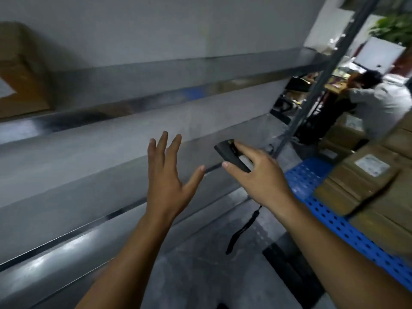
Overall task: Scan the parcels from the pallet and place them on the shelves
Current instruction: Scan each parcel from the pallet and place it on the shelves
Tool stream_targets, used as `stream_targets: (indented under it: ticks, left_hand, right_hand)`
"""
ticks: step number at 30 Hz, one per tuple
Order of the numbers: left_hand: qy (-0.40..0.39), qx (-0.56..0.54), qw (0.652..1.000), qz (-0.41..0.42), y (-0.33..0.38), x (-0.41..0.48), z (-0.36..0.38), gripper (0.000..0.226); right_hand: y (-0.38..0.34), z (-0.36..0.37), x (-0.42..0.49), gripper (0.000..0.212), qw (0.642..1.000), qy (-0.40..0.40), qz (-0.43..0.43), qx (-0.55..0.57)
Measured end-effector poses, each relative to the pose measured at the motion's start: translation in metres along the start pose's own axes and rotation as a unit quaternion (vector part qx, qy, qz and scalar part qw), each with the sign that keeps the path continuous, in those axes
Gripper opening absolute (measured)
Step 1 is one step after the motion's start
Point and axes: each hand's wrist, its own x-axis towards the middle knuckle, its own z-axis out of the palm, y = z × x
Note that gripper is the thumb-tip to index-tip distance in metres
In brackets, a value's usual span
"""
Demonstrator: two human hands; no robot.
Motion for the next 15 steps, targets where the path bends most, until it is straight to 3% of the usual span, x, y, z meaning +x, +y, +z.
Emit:
stream_targets:
  ticks: [6, 15]
  left_hand:
    - [-0.136, -0.059, 0.987, 0.06, 0.08, -0.024, 0.106, 0.086]
    - [-0.265, -0.149, 0.948, 0.098, 0.219, -0.077, 0.288, 0.087]
  right_hand:
    - [0.113, -0.094, -0.058, 0.073, 0.99, 0.067, 0.117, -0.032]
    - [0.276, -0.234, -0.153, 0.074, 0.956, 0.146, 0.248, -0.051]
